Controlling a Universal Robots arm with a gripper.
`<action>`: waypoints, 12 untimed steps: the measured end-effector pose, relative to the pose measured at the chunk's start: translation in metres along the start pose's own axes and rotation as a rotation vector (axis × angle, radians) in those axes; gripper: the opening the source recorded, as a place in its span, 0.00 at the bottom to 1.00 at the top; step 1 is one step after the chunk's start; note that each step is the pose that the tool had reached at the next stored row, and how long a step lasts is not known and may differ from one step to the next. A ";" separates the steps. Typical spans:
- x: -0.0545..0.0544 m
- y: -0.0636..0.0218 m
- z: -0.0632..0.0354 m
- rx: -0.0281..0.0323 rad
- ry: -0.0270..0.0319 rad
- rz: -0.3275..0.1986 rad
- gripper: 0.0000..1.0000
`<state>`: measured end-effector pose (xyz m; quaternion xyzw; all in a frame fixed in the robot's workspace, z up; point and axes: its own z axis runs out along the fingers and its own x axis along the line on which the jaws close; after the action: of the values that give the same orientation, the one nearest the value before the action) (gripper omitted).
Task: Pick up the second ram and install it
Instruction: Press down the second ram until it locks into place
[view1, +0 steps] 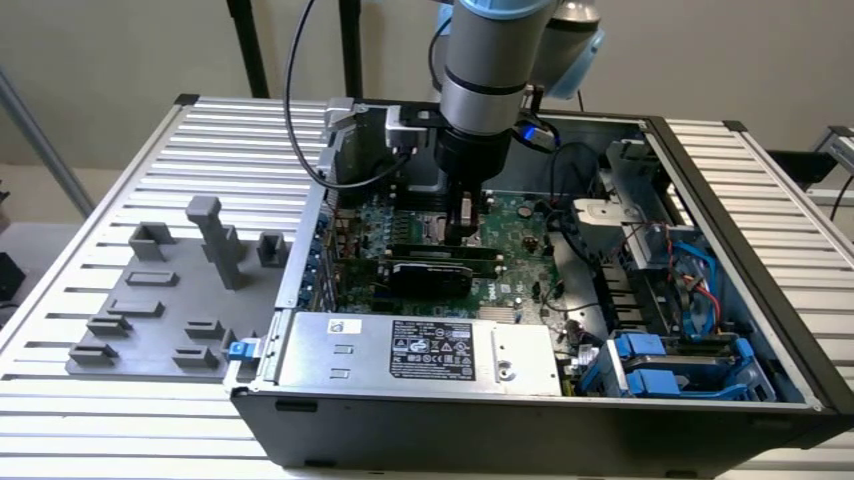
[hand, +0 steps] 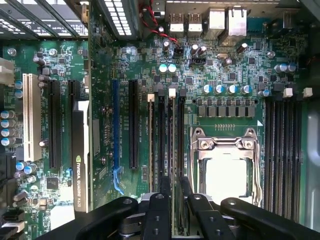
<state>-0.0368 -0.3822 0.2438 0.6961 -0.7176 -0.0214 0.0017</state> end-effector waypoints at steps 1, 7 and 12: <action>0.000 0.0000 0.0000 0.0000 0.0000 0.000 0.22; 0.000 0.0000 0.0000 0.0000 0.0001 0.000 0.22; 0.000 0.0000 -0.0001 0.0000 0.0001 0.000 0.11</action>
<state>-0.0368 -0.3822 0.2438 0.6961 -0.7176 -0.0214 0.0017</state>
